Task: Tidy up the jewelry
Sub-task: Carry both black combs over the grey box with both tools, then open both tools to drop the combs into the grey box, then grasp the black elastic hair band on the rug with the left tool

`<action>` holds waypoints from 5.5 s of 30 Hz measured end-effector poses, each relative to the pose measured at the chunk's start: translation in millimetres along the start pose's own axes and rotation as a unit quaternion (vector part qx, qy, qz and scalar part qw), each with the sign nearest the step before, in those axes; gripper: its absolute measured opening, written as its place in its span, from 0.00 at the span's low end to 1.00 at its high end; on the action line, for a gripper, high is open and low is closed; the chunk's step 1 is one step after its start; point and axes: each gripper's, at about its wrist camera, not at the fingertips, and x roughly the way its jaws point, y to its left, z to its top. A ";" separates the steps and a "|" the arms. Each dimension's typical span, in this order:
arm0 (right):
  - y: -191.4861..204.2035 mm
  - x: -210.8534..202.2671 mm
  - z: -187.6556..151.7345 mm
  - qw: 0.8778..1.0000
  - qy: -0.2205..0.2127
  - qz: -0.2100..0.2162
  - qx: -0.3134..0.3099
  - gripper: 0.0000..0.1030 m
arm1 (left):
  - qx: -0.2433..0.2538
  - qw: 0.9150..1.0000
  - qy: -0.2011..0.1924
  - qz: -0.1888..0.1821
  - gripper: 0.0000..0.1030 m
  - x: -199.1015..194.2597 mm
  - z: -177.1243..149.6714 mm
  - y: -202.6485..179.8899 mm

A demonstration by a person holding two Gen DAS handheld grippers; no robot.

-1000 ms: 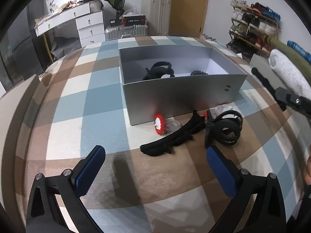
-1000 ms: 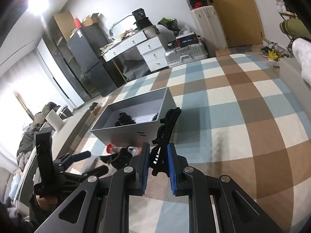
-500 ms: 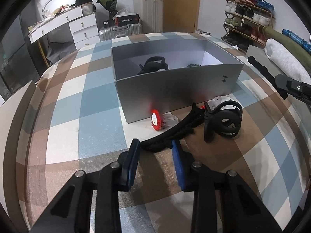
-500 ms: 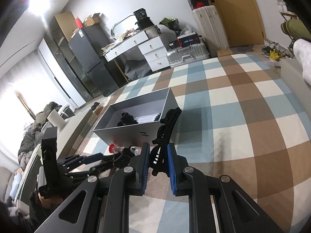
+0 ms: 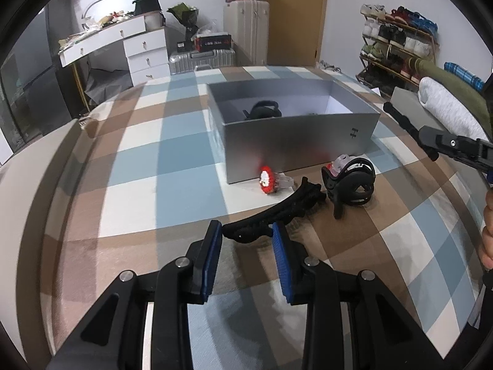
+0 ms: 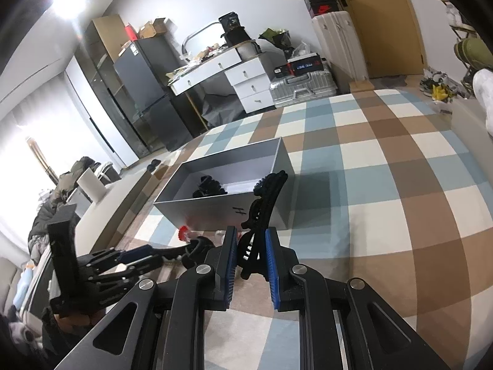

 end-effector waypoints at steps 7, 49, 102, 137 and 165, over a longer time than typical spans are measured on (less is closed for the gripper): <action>7.2 2.8 -1.5 1.000 -0.001 0.001 -0.008 0.17 | -0.020 1.000 -0.016 0.005 0.27 -8.7 -3.0 12.6; 23.1 40.4 41.5 0.999 -0.007 0.016 -0.032 0.17 | -0.036 0.992 -0.110 -0.041 0.27 15.4 66.9 6.7; 17.2 66.3 49.9 1.000 0.000 -0.001 0.007 0.44 | -0.040 0.992 -0.100 -0.070 0.64 22.2 67.0 1.6; 7.0 52.4 0.1 0.988 0.085 -0.092 -0.088 1.00 | 0.009 0.988 -0.056 -0.146 0.99 13.9 28.7 -21.8; 7.5 57.1 -11.2 0.984 0.119 -0.089 -0.099 1.00 | 0.035 0.980 0.006 -0.198 0.65 32.8 29.1 -43.3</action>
